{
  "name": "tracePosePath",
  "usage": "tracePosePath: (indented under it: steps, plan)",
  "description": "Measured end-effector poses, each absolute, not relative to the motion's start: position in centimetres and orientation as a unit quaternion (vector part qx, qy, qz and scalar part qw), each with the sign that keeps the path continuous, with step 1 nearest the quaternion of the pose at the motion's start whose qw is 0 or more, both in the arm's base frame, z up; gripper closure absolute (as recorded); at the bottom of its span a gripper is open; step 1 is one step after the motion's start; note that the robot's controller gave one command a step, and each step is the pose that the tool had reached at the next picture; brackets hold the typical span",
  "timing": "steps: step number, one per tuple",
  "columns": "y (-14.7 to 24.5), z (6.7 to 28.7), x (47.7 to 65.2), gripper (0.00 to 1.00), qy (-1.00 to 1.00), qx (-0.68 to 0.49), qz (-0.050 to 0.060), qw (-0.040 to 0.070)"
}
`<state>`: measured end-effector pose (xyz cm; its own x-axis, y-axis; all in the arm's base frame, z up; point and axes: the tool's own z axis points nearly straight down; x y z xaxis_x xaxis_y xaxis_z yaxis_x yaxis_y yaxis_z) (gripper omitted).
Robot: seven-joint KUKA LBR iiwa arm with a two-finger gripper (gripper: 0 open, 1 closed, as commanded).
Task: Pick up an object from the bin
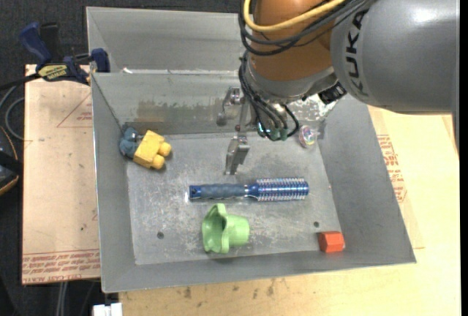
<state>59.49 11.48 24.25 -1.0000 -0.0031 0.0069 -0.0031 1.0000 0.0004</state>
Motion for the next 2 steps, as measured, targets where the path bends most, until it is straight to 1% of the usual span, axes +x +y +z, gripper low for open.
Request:
tracePosePath:
  steps: [1,2]
  plan:
    - [8.7,14.0,54.8,0.00,-0.998,0.070,0.000,0.004]
    - [7.5,7.5,54.9,0.00,-0.989,-0.151,-0.003,-0.003]
